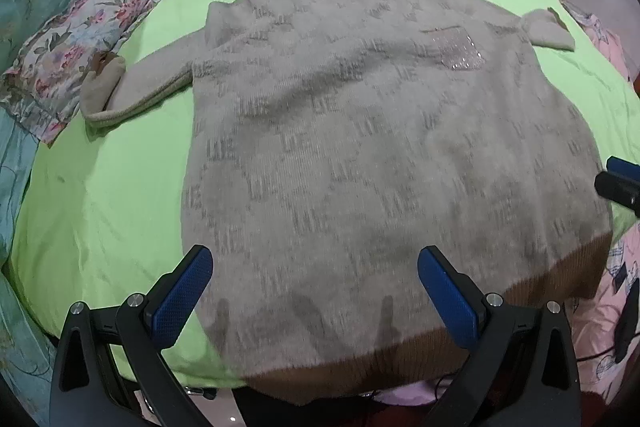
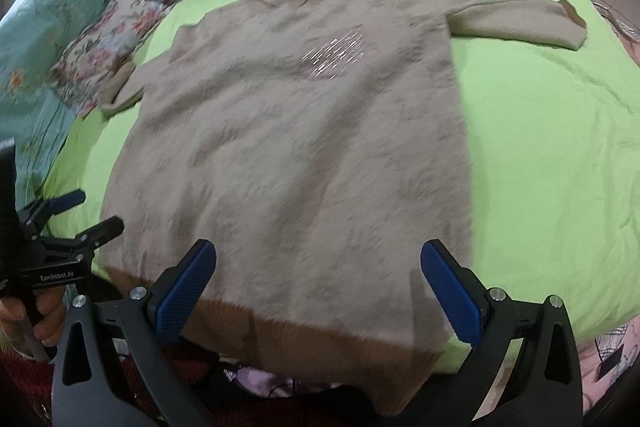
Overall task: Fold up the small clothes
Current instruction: 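Grasp the brown cuff of a sweater sleeve with the right gripper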
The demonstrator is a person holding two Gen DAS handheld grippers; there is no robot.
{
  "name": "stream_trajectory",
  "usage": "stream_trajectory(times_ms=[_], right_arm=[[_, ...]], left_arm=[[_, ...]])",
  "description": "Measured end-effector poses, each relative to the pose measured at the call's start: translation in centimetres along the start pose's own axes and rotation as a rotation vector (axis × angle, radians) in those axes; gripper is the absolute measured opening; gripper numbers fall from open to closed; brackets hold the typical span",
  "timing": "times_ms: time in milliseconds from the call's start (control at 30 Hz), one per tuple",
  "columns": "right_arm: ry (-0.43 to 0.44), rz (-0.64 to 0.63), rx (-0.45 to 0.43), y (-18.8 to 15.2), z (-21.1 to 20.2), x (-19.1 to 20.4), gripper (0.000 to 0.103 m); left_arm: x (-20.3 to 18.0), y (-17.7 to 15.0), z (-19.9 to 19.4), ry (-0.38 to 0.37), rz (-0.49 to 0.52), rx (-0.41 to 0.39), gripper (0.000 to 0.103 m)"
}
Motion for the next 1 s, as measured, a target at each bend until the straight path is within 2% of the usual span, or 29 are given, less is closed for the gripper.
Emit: stream_trajectory(times_ms=[133,233,267,433,500,667,867,1000], right_arm=[[-0.029,0.065,-0.013,2.6,-0.4,-3.6,0.102],[-0.037,0.112,-0.054,5.0,-1.5,-6.7,0.102],[-0.043,0.131,-0.074,6.1,-2.2,-8.1,0.102],[-0.045,0.248,-0.115,11.3,-2.9,-14.6,0.102],[-0.029,0.3,-0.122,13.3,-2.3,-17.0,0.102],[-0.063,0.428,-0.16,19.1,-1.1,-24.3,0.102],[-0.187,0.531,-0.186,25.4,1.6,-31.4,0.102],[-0.234,0.58,-0.185,28.8,3.9,-35.2,0.099]], left_arm=[[0.4,1.5,0.3,0.006,-0.013,-0.002,0.103],[0.8,2.8,0.4,0.0,-0.027,-0.015,0.103],[0.9,3.4,0.2,-0.008,-0.034,-0.033,0.103],[1.6,5.3,1.0,0.0,-0.041,-0.013,0.103],[2.0,6.1,1.2,0.003,-0.048,-0.018,0.103],[2.2,7.1,2.3,-0.002,-0.069,0.017,0.103],[1.9,6.9,4.5,0.008,-0.071,0.085,0.103],[2.2,7.0,6.1,0.021,-0.08,0.122,0.103]])
Point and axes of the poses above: each gripper's, at about its wrist camera, not at the fingertips, and z roughly the way its jaws point, x to its left, y to its top, the point moved 8 cm from there along z, roughly the way its jaws point, and after that the axes turned 9 degrees about x, right-handed, at the moved point
